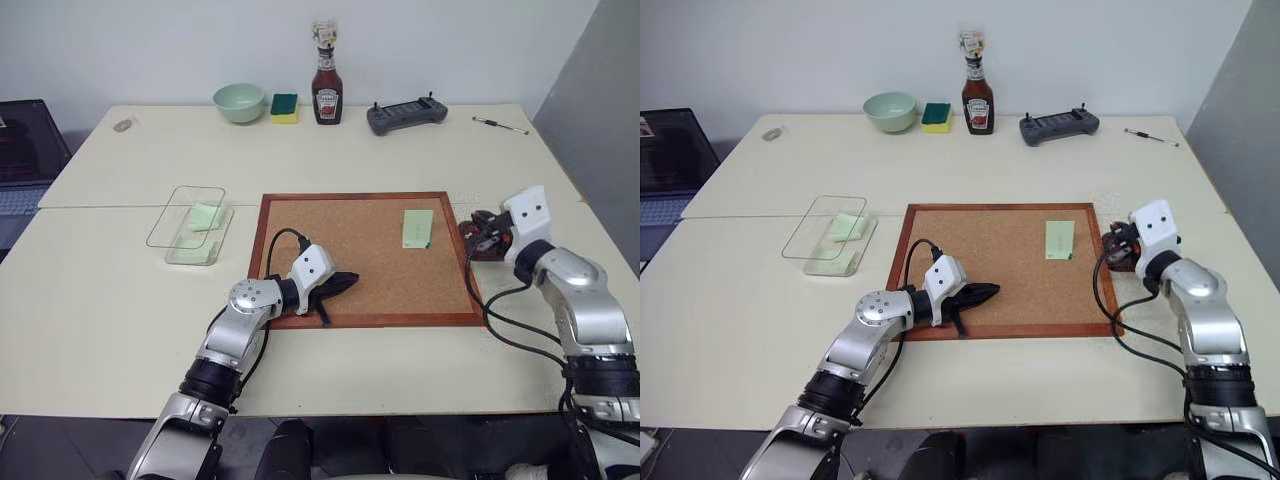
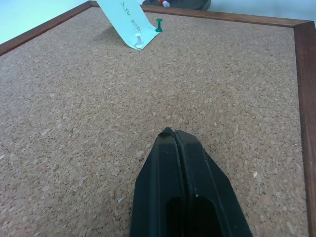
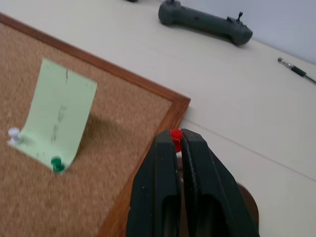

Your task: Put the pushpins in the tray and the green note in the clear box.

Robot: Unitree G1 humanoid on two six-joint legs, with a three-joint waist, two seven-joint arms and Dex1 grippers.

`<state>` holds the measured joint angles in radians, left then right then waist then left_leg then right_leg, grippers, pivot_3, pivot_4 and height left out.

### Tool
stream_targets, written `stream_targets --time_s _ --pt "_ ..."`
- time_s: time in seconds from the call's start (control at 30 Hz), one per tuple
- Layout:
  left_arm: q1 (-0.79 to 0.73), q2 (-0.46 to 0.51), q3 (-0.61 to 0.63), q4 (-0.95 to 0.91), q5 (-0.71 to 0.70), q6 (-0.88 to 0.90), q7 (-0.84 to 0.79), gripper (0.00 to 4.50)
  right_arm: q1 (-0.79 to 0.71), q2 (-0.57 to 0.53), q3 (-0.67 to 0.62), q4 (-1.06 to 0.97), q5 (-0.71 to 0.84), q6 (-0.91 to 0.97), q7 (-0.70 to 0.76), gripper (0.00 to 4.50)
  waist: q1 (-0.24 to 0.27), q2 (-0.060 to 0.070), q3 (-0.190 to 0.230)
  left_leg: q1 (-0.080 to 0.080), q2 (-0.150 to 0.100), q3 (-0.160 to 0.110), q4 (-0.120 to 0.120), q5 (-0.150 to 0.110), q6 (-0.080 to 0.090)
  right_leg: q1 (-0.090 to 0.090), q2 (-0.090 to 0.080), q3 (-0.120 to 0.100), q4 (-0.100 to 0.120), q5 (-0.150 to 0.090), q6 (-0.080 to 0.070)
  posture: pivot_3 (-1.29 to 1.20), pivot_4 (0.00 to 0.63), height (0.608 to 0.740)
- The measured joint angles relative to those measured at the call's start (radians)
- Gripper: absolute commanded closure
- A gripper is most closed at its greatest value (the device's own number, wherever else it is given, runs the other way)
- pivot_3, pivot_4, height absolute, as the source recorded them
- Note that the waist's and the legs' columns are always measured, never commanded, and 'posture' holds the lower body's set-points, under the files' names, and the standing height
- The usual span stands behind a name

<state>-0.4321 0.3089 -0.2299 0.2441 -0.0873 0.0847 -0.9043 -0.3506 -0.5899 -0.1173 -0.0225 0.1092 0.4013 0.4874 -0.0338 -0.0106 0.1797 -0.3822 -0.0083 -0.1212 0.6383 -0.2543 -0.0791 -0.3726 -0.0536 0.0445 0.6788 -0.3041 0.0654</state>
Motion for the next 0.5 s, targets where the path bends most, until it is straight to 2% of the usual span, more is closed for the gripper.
stream_targets --time_s 0.47,0.5 --pt "-0.020 0.004 0.000 0.045 0.000 -0.052 -0.025 4.50 0.022 -0.033 0.038 0.005 -0.070 0.129 -0.029 4.47 0.001 0.000 0.000 0.000 0.000 0.000 0.001 0.000 0.000 0.000 0.000 0.000 0.000 0.000 0.000 0.00 0.150 0.740" --pt "-0.020 0.004 0.000 0.046 0.000 -0.053 -0.024 4.50 0.018 -0.033 0.041 0.019 -0.074 0.132 -0.031 4.22 0.001 0.000 0.000 0.000 0.000 0.000 0.001 0.000 0.000 0.000 0.000 0.000 0.000 0.000 0.000 0.00 0.150 0.740"
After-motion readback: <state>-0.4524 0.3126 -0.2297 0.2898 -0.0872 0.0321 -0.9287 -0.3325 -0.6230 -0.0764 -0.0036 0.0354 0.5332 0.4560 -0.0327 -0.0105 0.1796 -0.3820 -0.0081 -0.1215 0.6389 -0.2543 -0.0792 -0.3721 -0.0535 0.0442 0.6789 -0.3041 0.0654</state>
